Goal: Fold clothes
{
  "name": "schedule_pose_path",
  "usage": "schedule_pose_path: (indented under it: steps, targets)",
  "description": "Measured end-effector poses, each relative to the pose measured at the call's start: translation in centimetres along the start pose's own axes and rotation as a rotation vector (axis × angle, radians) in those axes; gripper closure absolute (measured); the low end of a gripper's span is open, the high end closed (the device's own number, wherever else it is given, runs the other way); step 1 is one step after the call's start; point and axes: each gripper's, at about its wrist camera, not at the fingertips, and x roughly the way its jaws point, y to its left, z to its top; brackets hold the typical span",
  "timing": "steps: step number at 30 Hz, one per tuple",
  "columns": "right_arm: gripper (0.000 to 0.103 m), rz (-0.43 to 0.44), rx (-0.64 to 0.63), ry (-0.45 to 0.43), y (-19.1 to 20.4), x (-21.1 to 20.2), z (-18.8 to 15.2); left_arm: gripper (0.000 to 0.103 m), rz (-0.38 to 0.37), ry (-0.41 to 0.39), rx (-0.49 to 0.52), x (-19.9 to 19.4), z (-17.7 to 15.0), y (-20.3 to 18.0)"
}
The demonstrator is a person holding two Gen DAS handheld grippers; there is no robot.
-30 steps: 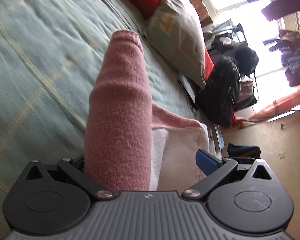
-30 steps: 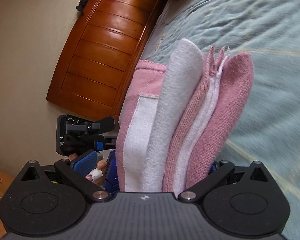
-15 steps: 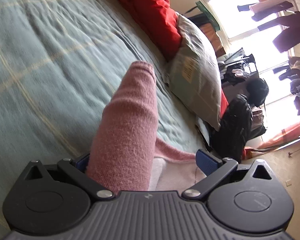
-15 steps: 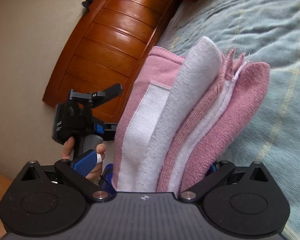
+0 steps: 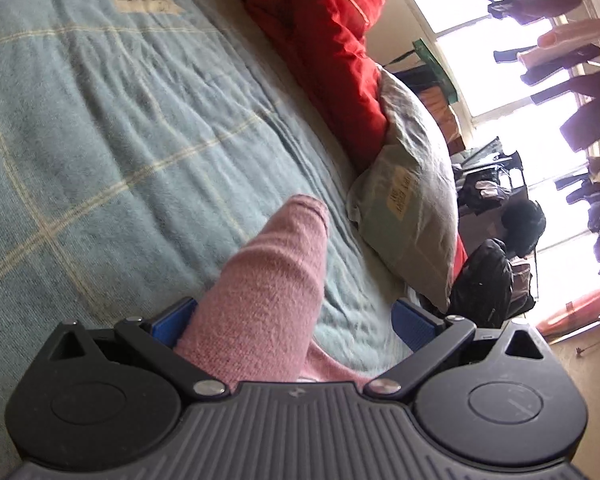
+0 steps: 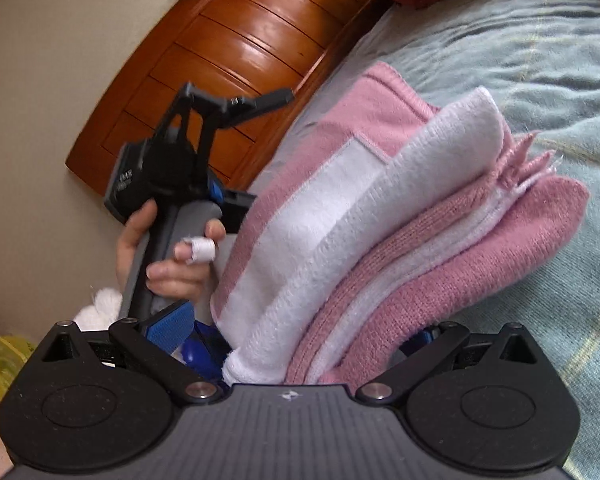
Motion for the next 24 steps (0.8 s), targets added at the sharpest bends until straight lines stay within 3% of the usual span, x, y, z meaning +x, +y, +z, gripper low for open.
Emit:
schedule_pose_path:
  steps: [9, 15, 20, 24]
  targets:
    - [0.0, -0.067, -0.076, 0.018, -0.7, -1.0, -0.9, 0.002, 0.004, -0.031, 0.005, -1.2, -0.9, 1.2]
    - [0.0, -0.114, -0.133, 0.029, -0.9, -1.5, -1.5, 0.002, 0.09, -0.089, 0.063, -3.4, -1.2, 0.5]
    - [0.0, -0.146, -0.216, -0.061, -0.2, -3.7, -1.2, 0.001, 0.134, -0.137, 0.138, -5.6, -1.7, -1.3]
    - [0.0, -0.17, -0.286, -0.144, 0.5, -5.6, -0.9, 0.001, 0.107, -0.05, 0.261, -4.3, -3.2, -3.7]
